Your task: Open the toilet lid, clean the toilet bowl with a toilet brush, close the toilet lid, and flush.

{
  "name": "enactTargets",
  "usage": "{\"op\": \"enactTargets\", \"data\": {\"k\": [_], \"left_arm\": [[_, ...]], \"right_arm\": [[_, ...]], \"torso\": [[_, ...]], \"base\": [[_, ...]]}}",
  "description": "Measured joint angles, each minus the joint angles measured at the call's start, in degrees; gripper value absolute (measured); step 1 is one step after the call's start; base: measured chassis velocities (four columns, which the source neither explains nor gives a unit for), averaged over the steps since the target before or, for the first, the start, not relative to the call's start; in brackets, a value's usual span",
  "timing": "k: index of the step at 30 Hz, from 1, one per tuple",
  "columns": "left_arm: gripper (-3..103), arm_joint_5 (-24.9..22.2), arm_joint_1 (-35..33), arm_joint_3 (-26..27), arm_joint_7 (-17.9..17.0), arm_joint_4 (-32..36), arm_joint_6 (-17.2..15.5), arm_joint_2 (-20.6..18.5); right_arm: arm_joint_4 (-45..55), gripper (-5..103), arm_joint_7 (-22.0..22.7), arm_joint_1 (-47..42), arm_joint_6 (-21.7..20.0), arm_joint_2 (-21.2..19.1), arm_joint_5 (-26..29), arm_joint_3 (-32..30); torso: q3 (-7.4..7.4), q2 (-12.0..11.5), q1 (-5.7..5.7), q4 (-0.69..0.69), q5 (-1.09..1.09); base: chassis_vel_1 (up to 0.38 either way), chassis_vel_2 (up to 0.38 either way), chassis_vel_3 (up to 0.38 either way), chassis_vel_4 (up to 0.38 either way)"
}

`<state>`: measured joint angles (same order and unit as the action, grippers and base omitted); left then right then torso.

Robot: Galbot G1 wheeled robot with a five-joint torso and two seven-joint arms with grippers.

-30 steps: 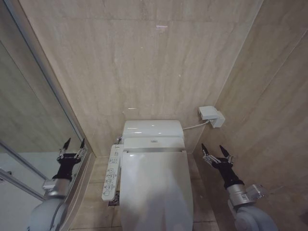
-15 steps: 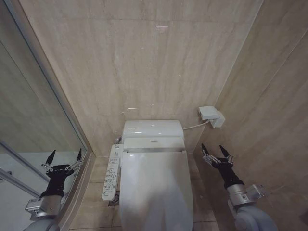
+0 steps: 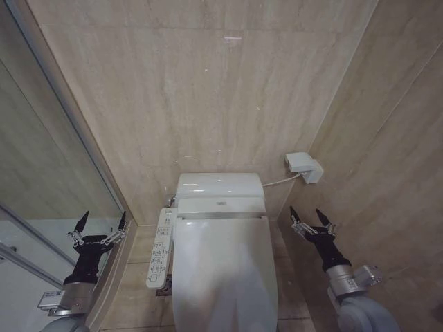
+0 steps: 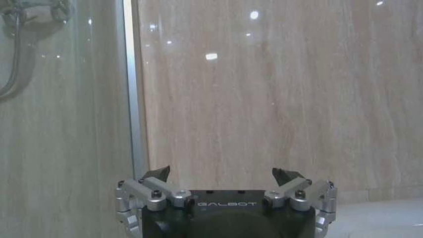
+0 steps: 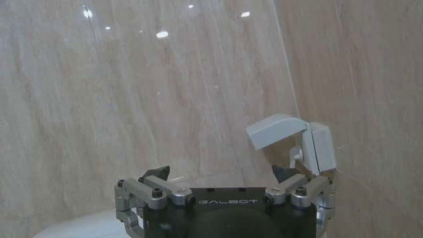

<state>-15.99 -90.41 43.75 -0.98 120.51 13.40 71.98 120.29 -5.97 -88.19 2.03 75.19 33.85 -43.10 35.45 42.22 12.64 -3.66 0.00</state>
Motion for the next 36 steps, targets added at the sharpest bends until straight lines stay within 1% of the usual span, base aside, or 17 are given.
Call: {"op": "enactTargets", "data": {"k": [2,7,11,20,36], "left_arm": [[100,-0.2,-0.1,0.3,0.0,0.0,-0.2,-0.1],[100,-1.9,-0.4,0.6,0.1,0.6,-1.8,-0.2],[100,-1.9,-0.3,0.4,0.6,0.7,-2.3,-0.1],[100,-0.9,0.7,-0.6,1.7,0.7,-2.2,-0.4],[100,0.8,1.3,-0.6,1.8,0.3,-2.1,-0.5]], "right_arm": [[0.0,100,0.0,0.0,0.0,0.0,0.0,0.0],[0.0,100,0.0,0.0,0.0,0.0,0.0,0.0],[0.0,100,0.0,0.0,0.0,0.0,0.0,0.0],[0.0,100,0.0,0.0,0.0,0.0,0.0,0.0],[0.0,100,0.0,0.0,0.0,0.0,0.0,0.0]], "torso": [[0.00,0.0,0.00,0.00,0.00],[0.00,0.0,0.00,0.00,0.00],[0.00,0.0,0.00,0.00,0.00],[0.00,0.0,0.00,0.00,0.00],[0.00,0.0,0.00,0.00,0.00]], "base": [[0.000,0.000,0.000,0.000],[0.000,0.000,0.000,0.000],[0.000,0.000,0.000,0.000],[0.000,0.000,0.000,0.000],[0.000,0.000,0.000,0.000]]}}
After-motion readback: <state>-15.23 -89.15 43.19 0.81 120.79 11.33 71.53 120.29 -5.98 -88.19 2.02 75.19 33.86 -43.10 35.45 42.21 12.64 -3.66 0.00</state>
